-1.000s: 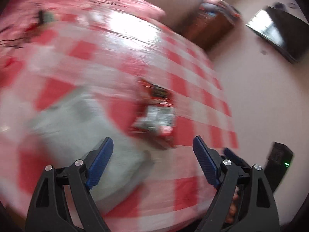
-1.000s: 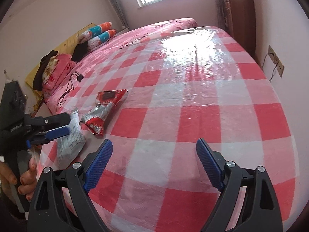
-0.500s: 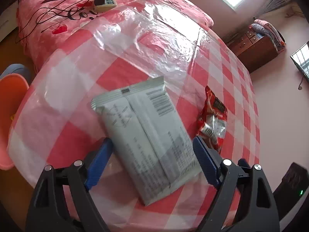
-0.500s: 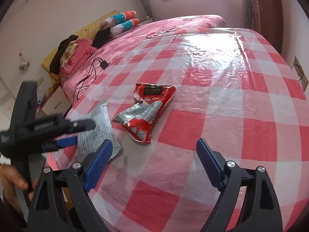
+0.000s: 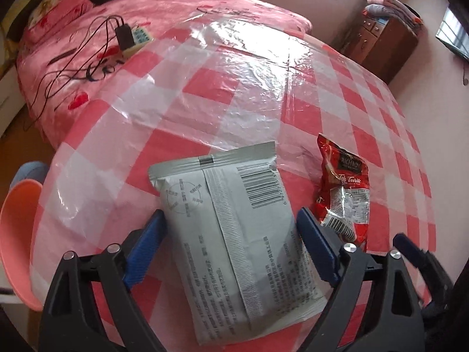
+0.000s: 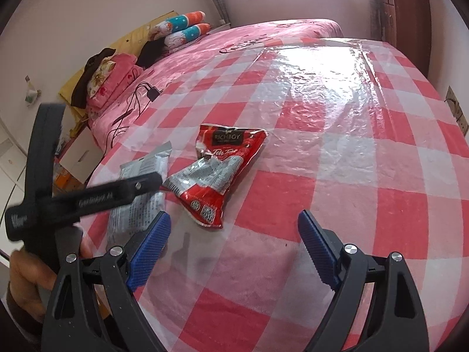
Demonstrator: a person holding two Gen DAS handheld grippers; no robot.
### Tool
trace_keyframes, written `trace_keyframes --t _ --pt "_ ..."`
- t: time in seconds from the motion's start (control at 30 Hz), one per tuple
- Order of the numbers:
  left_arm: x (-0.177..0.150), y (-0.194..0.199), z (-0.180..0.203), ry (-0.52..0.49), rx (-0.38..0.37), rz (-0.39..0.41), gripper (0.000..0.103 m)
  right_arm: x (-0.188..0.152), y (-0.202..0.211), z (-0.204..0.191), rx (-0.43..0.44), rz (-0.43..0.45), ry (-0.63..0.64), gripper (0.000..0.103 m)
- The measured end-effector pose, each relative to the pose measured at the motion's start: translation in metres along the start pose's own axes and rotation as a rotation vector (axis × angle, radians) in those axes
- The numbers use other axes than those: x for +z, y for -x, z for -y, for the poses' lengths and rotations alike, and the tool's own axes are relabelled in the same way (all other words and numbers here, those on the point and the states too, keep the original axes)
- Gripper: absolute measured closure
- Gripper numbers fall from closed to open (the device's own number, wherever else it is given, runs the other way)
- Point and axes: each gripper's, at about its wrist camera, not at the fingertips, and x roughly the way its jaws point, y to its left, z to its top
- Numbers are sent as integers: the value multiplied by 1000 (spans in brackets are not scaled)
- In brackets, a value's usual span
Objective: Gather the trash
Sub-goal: 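Grasp the grey packet with left gripper while right grasps the RICHBOY bag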
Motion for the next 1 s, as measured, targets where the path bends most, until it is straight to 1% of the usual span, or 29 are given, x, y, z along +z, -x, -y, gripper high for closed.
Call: trace_keyframes --t 0.1,0.27,0.5,0.63,0.77,1.0 --pt "-1 1 -1 -19 4 14 21 5 -3 3 -5 4 -13 15" --pt "-2 3 -6 -27 -20 34 24 16 -10 5 -21 3 -18 15" --pt "-4 6 -12 -32 -55 48 29 33 -31 -4 18 -21 -38 15" --pt "-5 7 -17 -29 -71 57 31 41 -44 -11 23 -36 -39 16" --pt "-6 10 -25 -13 -89 65 31 43 -54 -21 -20 -35 -7 15" --pt "-8 18 -42 7 -104 86 32 40 -72 -47 -158 -35 145 17"
